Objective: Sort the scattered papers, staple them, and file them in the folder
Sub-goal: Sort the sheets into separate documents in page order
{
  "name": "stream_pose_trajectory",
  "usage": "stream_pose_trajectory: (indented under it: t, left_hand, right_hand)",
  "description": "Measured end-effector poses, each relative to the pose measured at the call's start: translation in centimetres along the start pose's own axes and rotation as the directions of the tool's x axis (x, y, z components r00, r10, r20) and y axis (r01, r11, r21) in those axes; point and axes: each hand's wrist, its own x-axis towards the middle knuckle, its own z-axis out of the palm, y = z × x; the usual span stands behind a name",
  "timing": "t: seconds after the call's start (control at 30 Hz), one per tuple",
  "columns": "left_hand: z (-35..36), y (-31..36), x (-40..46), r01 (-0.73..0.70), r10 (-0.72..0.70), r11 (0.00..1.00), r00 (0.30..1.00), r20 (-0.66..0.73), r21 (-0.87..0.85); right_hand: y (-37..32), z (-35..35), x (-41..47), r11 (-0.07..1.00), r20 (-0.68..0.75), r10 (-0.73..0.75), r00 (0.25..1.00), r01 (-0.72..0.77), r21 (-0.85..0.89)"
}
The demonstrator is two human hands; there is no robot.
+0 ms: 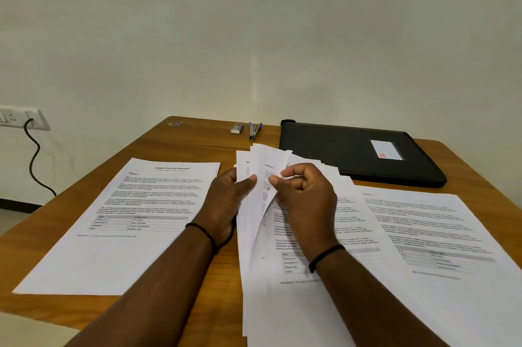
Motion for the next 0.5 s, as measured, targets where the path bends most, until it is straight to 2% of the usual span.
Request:
stream_pose_trajectory:
  t: [0.17,0.5]
  left_hand:
    - [-0.27,-0.12,0.1,0.015,-0.015,1.0,1.0,0.003,-0.017]
    - [-0.17,-0.2,0.14,0.014,-0.014,0.999,1.0,0.014,-0.032]
  right_hand:
    - [0.26,-0.05,0.23,0.999,-0.062,-0.002,0.998,0.0,-0.036]
    - [0.08,-0.3,0.21,0.998,-0.055,0.008,0.998,-0.012,-0.06]
